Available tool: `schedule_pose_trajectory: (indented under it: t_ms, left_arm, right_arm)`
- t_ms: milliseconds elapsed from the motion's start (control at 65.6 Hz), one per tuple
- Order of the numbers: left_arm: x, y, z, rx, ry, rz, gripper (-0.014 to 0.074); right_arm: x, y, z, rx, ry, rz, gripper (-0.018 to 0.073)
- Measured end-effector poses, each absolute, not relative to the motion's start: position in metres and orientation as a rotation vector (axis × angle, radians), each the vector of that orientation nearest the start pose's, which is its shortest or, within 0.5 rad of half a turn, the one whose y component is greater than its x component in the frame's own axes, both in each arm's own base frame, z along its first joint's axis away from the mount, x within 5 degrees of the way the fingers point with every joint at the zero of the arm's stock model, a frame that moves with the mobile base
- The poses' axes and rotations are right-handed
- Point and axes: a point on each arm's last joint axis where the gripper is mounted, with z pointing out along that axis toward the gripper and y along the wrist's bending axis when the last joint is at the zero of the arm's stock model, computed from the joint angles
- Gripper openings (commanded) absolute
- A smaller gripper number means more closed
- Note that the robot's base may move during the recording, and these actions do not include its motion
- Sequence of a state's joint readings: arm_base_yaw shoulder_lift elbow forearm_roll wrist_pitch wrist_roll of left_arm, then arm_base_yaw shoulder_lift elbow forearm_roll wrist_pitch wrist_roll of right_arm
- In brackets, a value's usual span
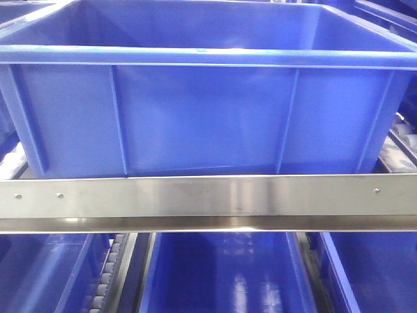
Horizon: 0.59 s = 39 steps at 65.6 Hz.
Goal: Grab silver tray and place in blue box
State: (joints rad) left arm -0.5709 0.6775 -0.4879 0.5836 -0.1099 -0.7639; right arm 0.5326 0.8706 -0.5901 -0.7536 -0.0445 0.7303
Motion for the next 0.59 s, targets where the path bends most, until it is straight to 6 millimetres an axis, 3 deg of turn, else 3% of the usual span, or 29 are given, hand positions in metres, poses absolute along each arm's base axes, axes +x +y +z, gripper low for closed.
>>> schedule_pose_trajectory:
  t_ms: [168,275,595]
  left_arm:
    - [0.088,-0.063,0.312,0.348,1.484,-0.652,-0.0104]
    - [0.076,-0.056,0.317,0.337,1.414,-0.666,-0.0104]
    - [0.072,-0.055,0.321,0.347,1.367,-0.682,-0.0104]
  right_arm:
    - [0.119,0.073,0.311,-0.480,1.594,0.412,0.0052]
    - [0.102,0.064,0.311,-0.463,1.529,0.422,0.0052]
    - [0.097,0.060,0.312,-0.456,1.503,0.426,0.0052]
